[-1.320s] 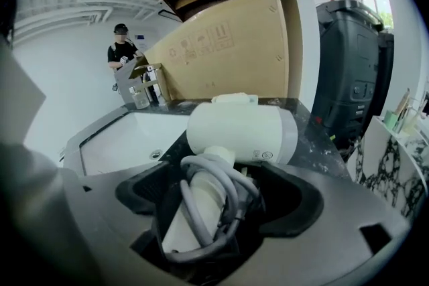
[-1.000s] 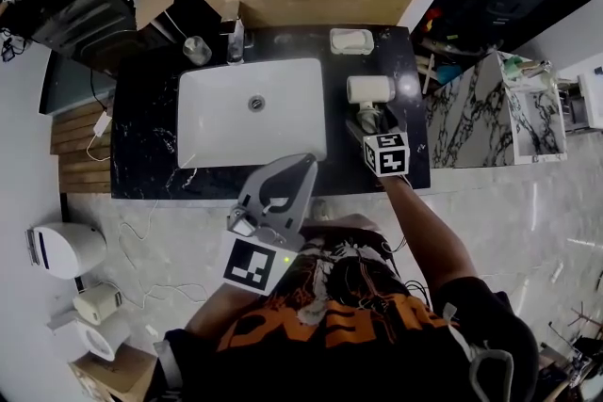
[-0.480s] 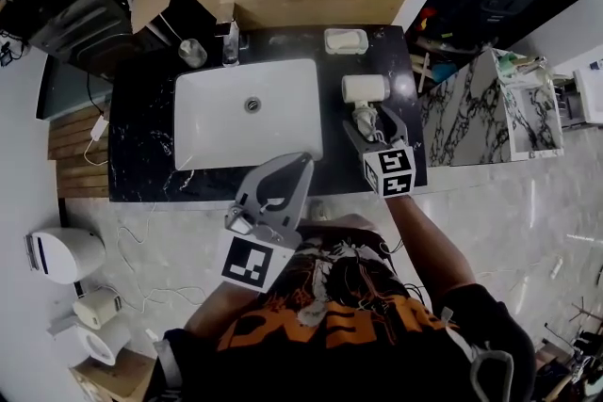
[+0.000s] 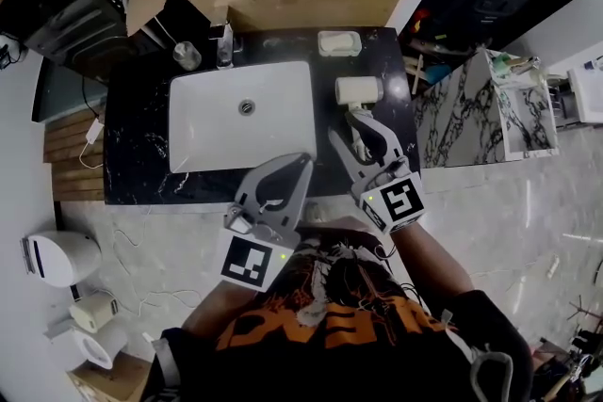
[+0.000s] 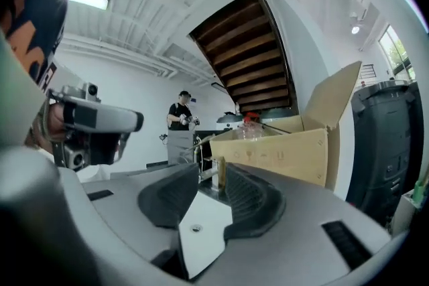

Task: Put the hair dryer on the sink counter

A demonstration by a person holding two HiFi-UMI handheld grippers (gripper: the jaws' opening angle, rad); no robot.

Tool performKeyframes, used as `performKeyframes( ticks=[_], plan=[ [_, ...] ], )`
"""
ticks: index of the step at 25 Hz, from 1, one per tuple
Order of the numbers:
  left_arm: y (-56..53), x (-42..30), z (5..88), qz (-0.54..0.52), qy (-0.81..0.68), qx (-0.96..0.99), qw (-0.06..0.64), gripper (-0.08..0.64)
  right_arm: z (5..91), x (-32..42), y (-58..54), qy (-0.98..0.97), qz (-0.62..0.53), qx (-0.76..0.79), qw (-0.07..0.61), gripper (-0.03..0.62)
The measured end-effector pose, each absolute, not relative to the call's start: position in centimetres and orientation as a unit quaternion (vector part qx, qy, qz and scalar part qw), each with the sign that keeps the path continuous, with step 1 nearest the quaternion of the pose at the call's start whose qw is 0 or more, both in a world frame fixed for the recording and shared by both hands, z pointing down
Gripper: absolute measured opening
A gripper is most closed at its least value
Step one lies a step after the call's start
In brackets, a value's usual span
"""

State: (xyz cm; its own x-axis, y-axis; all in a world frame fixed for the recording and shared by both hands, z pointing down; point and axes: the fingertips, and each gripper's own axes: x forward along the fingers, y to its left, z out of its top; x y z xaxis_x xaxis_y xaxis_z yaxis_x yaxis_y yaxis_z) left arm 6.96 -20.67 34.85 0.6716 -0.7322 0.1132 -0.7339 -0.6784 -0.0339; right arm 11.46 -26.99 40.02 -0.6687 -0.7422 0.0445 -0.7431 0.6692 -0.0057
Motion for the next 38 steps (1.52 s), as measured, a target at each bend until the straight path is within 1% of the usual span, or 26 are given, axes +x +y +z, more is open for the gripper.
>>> performKeyframes(
  ticks=[2, 5, 7, 9, 17, 19, 31, 38],
  plan=[
    [-20.8, 7.0, 34.5, 0.045, -0.407, 0.912, 0.015, 0.023, 37.8, 11.3, -26.3, -0.914, 0.006, 0.405, -0.01, 0.126],
    [-21.0, 7.2, 34.0, 0.035, -0.41, 0.911, 0.018, 0.023, 35.8, 11.7, -24.7, -0.918, -0.005, 0.397, -0.022, 0.086],
    [-21.0, 7.4, 33.6, 0.028, -0.413, 0.91, 0.023, 0.023, 33.9, 11.8, -23.7, -0.918, -0.006, 0.395, -0.045, 0.069],
    [-21.0, 7.6, 33.3, 0.024, -0.413, 0.91, 0.024, 0.023, 32.4, 12.1, -22.9, -0.916, -0.005, 0.395, -0.063, 0.06],
    [-20.8, 7.6, 32.5, 0.008, -0.425, 0.905, 0.021, 0.023, 30.3, 12.7, -21.1, -0.918, -0.019, 0.386, -0.086, 0.028],
    [-20.6, 7.7, 32.4, 0.01, -0.425, 0.905, 0.019, 0.023, 30.0, 12.7, -20.9, -0.917, -0.025, 0.388, -0.087, 0.015],
    [-20.0, 7.3, 32.0, 0.005, -0.437, 0.899, 0.018, 0.023, 30.9, 12.0, -20.4, -0.922, -0.027, 0.381, -0.06, 0.014],
    [-19.8, 8.5, 32.5, 0.006, -0.429, 0.903, 0.018, 0.023, 31.9, 12.6, -20.3, -0.923, -0.021, 0.382, -0.05, 0.014]
  ],
)
